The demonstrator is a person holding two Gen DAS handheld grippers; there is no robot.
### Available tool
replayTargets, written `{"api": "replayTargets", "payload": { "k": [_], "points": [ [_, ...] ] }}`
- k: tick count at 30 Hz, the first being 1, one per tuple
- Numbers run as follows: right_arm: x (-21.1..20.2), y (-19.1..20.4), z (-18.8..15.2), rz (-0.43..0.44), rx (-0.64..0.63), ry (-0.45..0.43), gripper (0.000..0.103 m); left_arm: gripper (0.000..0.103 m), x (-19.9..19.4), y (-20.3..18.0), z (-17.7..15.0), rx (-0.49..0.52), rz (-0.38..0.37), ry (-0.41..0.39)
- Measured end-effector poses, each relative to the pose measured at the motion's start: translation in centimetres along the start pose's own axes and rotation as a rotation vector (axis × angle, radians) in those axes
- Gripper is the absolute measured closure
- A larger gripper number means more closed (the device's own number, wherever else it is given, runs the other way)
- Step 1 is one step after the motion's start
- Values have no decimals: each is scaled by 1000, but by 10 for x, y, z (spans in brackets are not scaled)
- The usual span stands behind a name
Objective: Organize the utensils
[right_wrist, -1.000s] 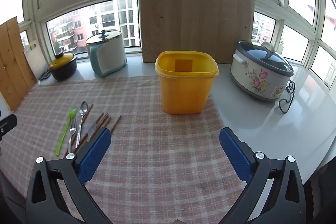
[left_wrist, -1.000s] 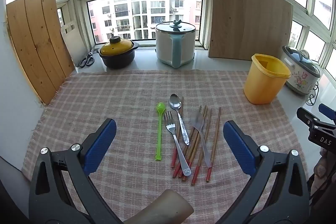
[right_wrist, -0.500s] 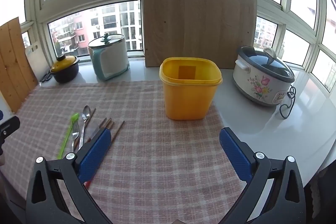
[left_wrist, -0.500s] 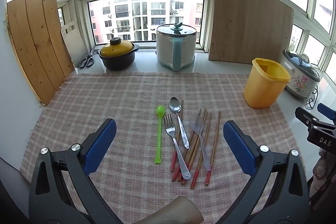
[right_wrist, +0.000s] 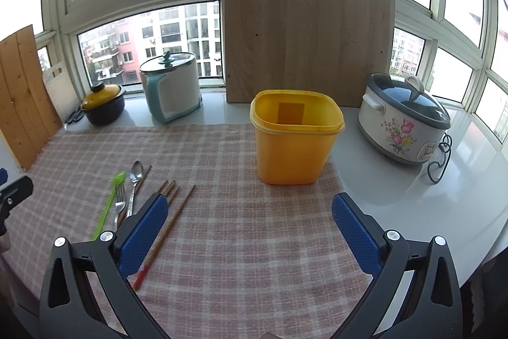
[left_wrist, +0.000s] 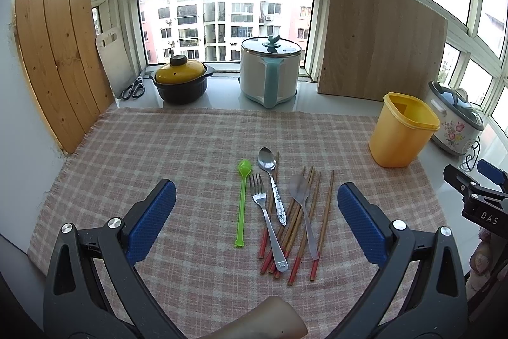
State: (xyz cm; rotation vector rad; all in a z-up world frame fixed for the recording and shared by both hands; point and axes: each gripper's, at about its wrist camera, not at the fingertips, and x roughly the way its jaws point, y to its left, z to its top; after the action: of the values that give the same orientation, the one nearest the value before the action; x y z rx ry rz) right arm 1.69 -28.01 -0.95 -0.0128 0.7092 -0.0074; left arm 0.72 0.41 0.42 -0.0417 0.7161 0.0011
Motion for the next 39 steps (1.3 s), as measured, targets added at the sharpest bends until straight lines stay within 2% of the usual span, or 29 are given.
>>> {"api": "replayTargets", "payload": {
  "k": [39],
  "points": [
    [2, 4, -1, 6, -4, 18, 1, 0, -3, 0, -2, -6, -7, -2]
  ]
}}
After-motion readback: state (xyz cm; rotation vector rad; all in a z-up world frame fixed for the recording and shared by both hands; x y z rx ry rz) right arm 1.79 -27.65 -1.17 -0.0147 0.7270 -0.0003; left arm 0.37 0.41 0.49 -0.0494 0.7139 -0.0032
